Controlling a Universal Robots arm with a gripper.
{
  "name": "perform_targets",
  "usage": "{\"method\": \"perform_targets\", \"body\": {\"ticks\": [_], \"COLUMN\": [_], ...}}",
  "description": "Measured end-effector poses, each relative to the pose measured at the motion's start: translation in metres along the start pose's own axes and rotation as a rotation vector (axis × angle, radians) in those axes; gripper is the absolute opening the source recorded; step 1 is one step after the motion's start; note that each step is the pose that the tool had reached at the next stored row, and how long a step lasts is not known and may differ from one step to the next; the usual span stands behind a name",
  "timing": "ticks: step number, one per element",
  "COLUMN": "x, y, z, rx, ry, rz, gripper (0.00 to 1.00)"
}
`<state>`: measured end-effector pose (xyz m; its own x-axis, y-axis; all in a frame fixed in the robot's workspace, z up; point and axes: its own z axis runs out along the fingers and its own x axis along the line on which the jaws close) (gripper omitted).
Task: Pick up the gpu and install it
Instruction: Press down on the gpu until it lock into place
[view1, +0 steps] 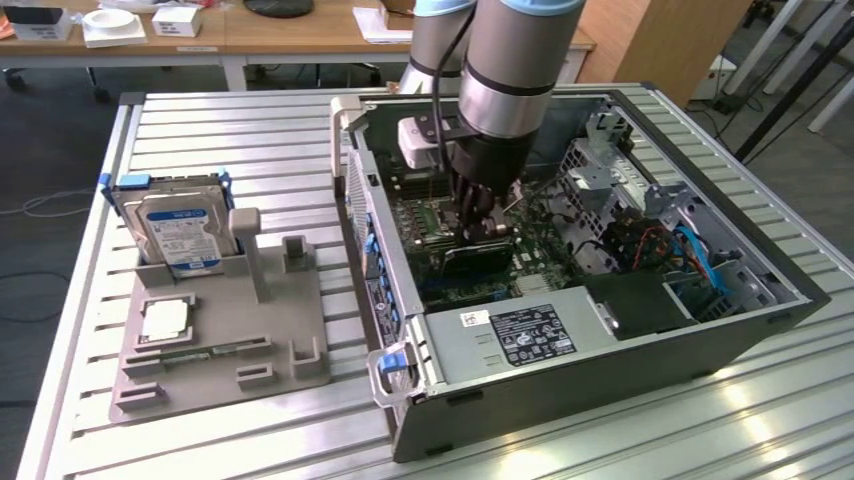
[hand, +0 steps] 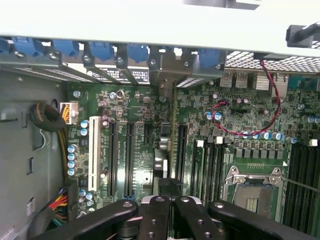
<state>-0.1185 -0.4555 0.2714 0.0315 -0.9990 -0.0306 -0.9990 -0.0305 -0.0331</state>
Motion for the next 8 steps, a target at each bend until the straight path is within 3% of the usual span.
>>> {"method": "perform_targets", "body": {"ticks": [8], "x": [0.0001], "y": [0.0007], "z": [0.0014], "rx": [0.0001], "ry": [-0.0009], "rz": [0.0], "gripper": [0.1]}}
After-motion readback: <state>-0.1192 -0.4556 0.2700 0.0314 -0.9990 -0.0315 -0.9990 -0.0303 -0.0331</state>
